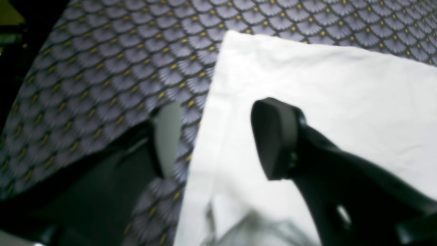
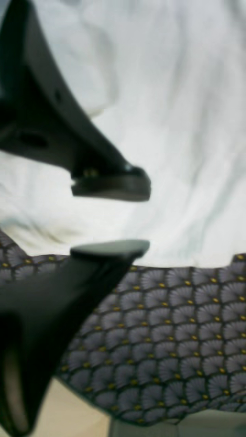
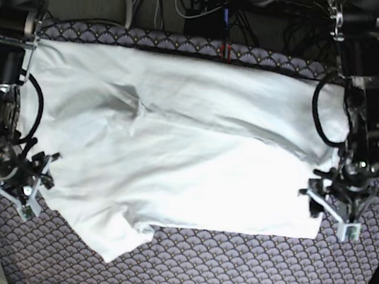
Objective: Fold the T-shirt properly
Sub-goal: 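Move both grippers to the shirt's side edges near the hem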
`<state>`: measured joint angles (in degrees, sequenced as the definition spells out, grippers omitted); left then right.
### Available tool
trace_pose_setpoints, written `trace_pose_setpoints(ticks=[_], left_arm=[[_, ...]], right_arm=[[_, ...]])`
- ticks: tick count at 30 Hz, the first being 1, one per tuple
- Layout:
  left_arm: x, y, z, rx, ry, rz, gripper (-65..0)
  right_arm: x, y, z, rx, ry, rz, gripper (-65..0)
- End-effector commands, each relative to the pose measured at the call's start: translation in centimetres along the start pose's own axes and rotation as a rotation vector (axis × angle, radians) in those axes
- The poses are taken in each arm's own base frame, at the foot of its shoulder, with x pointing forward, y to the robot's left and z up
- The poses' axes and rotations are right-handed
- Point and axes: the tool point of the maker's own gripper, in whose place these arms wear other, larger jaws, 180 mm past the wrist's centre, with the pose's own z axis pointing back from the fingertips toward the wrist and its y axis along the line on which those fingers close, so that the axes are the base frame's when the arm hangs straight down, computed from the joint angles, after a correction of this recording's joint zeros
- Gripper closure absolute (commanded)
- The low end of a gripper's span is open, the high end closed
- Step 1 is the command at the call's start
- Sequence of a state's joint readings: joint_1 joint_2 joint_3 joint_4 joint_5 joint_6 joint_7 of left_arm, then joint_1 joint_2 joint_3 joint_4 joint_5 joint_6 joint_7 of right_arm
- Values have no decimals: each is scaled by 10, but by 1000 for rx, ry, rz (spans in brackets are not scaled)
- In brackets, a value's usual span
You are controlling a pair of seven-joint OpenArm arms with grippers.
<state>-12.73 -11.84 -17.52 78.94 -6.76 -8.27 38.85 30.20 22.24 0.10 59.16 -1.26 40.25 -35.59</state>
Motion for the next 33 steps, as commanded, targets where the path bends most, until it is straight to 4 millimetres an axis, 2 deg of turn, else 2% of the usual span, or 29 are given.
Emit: trace_pose_setpoints(ticks=[1,3,5,7,9,11,15,17,21,28,31,33], left_arm=[[22,2,-8,1,-38,-4,-417],[38,0,-25,-6,-52,7,-422],[45,0,-39,-9,-61,25,-423],[64,-5,-52,-19,-101,36,-424],[68,-9,-64,-25,-111,41,-424],[71,-13,-72,-28,-128,37,-424],[61,-16,-83,-31,-135,42,-424],[66,-16,-87,-28,-169,54,-422],[49,-8,-95,-12,-171,77,-422],[39,-7,-96,-8,-166,80,-422],[37,-8,-96,-9,-163,82,-422],[22,-7,-95,-8,-140,83,-422]], right_arm=[[24,-22,7,-41,-65,-2,-323],[27,-25,-2,-39,-75,-10,-394],[33,-23,-11,-31,-92,-15,-434],[38,-23,-18,-24,-107,-19,-445],[44,-14,-27,4,-125,-35,-445],[42,-12,-31,16,-132,-51,-447],[33,-3,-40,51,-151,-93,-447],[35,-2,-41,55,-177,-99,-447],[30,-12,-37,38,-188,-104,-448],[33,-22,-32,12,-229,-107,-448],[21,-31,-34,-50,-219,-135,-448],[6,-38,-35,-74,-206,-171,-448]])
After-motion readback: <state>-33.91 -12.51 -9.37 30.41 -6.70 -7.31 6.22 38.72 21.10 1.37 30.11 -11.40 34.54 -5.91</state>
